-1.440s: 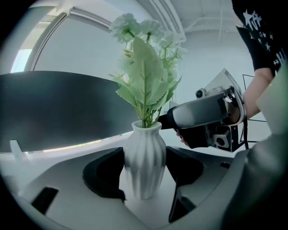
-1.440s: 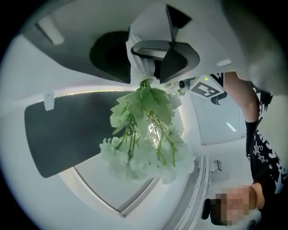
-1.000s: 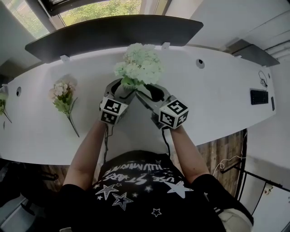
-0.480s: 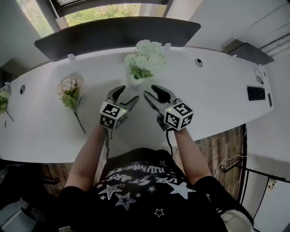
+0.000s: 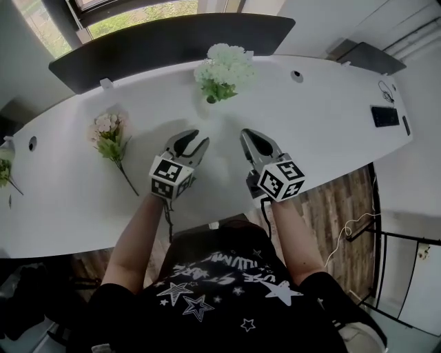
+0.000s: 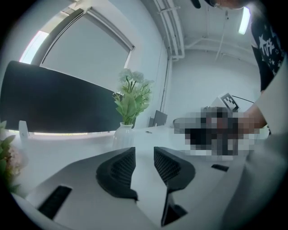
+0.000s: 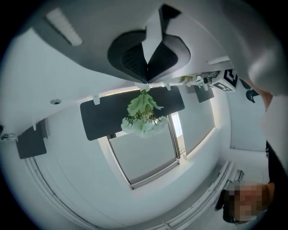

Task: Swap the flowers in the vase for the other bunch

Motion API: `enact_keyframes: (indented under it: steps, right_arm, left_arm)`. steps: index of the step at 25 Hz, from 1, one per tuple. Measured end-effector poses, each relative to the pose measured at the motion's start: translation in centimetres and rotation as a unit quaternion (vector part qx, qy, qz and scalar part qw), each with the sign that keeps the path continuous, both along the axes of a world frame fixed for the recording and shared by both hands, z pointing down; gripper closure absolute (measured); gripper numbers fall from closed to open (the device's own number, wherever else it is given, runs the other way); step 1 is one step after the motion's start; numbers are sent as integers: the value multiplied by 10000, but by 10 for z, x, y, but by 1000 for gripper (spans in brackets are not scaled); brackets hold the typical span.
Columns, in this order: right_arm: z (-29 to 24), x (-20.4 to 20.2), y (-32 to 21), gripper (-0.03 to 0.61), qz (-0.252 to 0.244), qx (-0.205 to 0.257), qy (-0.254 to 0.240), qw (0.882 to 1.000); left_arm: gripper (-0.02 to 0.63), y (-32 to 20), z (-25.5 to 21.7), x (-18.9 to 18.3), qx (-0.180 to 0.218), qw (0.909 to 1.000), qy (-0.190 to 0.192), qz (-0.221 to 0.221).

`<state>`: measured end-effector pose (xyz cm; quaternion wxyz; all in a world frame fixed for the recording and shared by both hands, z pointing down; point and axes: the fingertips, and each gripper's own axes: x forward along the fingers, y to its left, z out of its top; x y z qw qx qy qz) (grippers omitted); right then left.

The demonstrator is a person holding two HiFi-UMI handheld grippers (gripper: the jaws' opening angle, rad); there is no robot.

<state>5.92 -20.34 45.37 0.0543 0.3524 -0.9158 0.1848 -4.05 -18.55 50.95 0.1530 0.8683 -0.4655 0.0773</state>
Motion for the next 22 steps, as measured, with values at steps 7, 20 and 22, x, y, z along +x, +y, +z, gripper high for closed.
enact_keyframes:
  steps: [7, 20, 22]
  right_arm:
    - [-6, 15, 20, 575, 157, -13, -234, 9996]
    - [-25, 53, 99, 575, -281, 130, -644, 9974]
    - [-24, 60, 115, 575, -365, 164, -608, 9973]
  left_arm:
    - [601, 32, -16, -5, 323, 9990, -21, -309]
    - [604, 109, -44, 43, 490, 9968, -155, -617]
    - [604, 124, -49, 50, 529, 9962, -154, -676]
